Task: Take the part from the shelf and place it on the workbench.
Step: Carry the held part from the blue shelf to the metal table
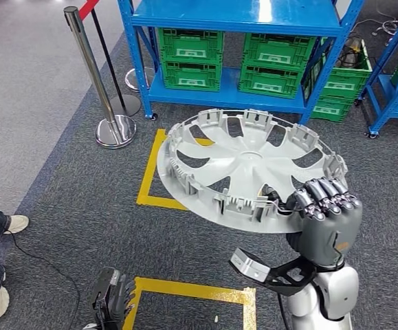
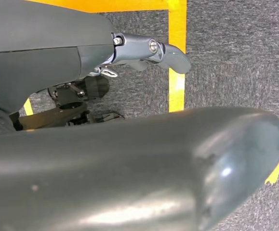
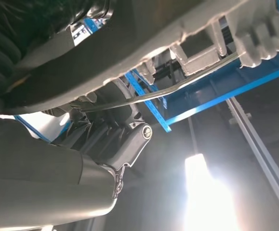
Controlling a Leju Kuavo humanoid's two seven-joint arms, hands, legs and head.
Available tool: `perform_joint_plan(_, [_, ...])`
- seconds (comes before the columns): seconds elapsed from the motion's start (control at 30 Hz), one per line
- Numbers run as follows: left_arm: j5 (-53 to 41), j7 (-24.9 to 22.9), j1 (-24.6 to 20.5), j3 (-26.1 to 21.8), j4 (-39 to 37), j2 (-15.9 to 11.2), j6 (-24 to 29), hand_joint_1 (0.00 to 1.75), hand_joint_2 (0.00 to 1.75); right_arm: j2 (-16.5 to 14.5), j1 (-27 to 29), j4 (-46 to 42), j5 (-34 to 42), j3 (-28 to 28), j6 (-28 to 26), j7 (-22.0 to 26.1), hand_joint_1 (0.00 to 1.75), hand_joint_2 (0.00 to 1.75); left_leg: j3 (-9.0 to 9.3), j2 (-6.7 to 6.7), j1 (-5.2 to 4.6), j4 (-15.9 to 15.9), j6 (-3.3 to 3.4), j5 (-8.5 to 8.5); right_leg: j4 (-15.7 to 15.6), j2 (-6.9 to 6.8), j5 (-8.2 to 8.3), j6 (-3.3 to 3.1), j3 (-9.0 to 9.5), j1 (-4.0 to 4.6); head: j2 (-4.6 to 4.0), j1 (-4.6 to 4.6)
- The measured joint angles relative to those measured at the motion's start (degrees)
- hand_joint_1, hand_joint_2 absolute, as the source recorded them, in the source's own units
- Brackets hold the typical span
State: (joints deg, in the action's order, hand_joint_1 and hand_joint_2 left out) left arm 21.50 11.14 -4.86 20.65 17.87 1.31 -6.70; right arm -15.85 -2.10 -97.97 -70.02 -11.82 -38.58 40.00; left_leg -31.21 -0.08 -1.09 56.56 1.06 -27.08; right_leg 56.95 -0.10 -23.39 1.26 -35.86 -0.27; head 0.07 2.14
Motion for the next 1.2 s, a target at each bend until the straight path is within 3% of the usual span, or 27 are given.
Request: perform_joint_plan(1.2, [0.09, -0.05, 0.02, 0.0, -0.04, 0.0, -0.01, 0.0, 0.0, -0.02, 0.29, 3.45, 0.31, 0.01, 0.0, 0.0, 1.75, 1.75, -0.04, 0.0, 0.0, 0.0, 0.0, 0.0, 0.01, 0.0, 0.0, 0.0, -0.04, 0.0, 0.0, 0.0])
